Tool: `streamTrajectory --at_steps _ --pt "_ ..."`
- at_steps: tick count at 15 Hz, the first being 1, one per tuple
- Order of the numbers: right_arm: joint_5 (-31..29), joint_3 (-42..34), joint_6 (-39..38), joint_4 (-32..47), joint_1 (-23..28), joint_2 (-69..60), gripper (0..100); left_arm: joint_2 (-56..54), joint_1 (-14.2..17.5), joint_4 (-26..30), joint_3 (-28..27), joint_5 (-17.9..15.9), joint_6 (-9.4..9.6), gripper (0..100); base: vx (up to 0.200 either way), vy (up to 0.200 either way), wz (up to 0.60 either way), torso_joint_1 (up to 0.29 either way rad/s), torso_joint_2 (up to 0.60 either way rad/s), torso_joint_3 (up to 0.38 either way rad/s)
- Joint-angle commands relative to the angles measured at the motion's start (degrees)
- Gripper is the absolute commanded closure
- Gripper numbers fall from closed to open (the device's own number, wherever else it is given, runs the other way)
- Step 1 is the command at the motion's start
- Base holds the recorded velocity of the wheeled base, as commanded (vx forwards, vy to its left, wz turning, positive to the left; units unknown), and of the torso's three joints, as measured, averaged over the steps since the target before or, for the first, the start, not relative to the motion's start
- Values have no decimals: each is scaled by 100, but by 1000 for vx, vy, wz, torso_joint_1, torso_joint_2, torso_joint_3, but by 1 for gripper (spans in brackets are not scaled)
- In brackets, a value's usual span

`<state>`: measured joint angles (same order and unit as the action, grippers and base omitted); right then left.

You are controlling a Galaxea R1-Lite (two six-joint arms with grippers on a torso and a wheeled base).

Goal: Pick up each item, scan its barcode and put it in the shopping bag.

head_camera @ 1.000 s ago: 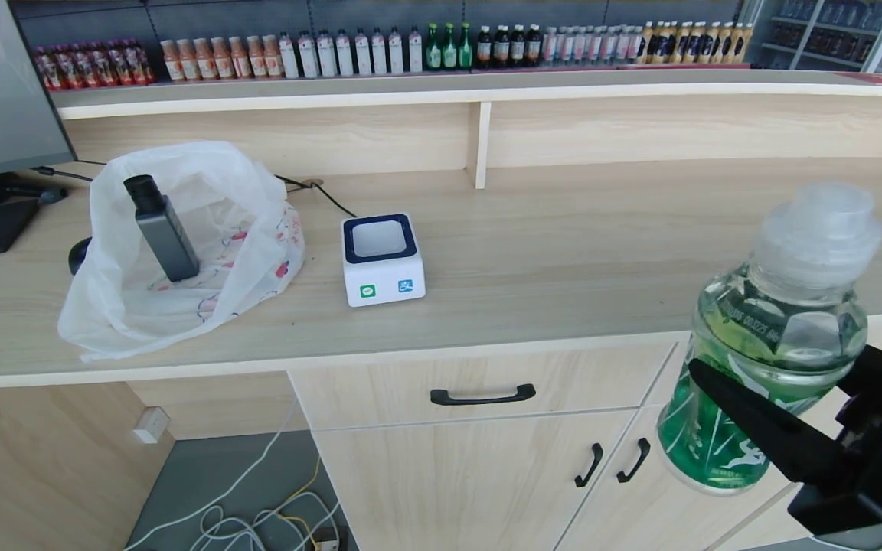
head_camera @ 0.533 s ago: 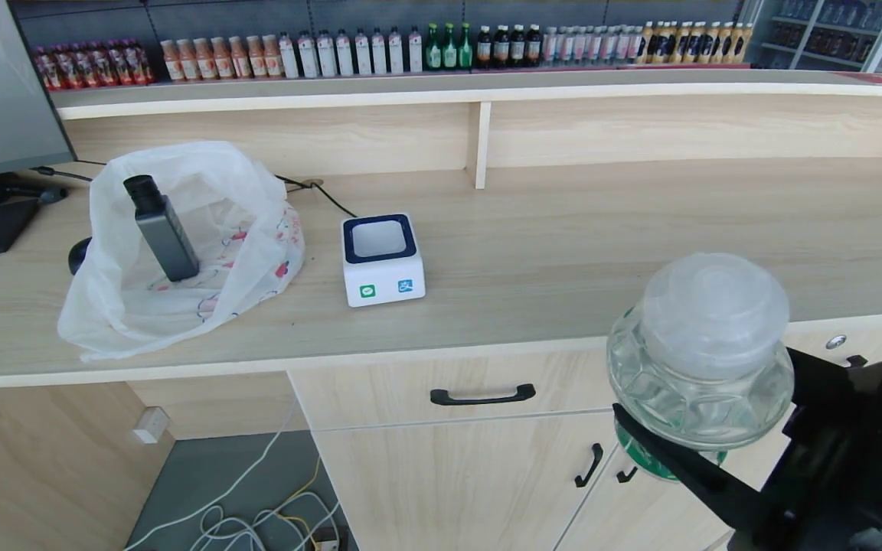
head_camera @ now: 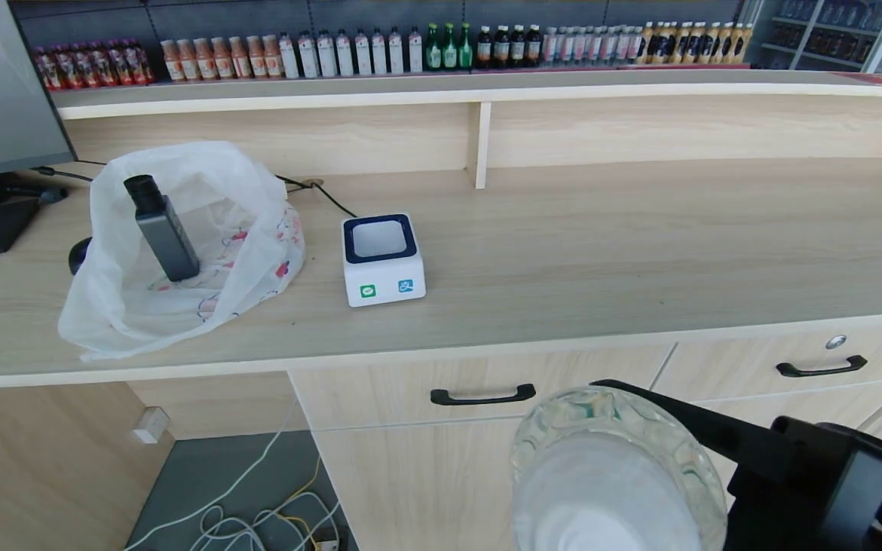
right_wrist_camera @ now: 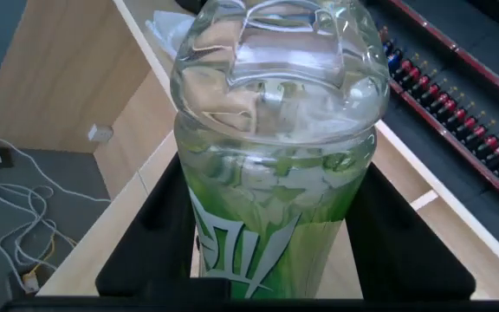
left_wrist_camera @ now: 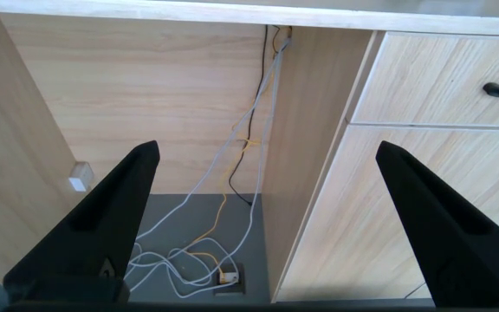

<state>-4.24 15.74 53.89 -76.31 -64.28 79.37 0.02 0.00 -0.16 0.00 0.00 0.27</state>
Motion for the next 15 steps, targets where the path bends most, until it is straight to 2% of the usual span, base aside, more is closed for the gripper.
streamTrajectory --at_steps 1,3,6,9,15 --pt "38 -168 367 -15 -181 -62 100 -2 0 -2 0 0 0 0 0 0 0 0 0 0" --pt "29 -335 780 -15 -647 -36 100 -2 0 -2 0 0 0 0 0 0 0 0 0 0" --pt "20 -229 2108 -112 -656 8 100 -2 0 -2 0 0 0 0 0 0 0 0 0 0" --pt "29 -431 2380 -279 -876 -10 100 -2 0 -2 0 0 0 0 0 0 0 0 0 0" --pt "29 -563 3505 -446 -1183 324 100 -2 0 -2 0 0 0 0 0 0 0 0 0 0"
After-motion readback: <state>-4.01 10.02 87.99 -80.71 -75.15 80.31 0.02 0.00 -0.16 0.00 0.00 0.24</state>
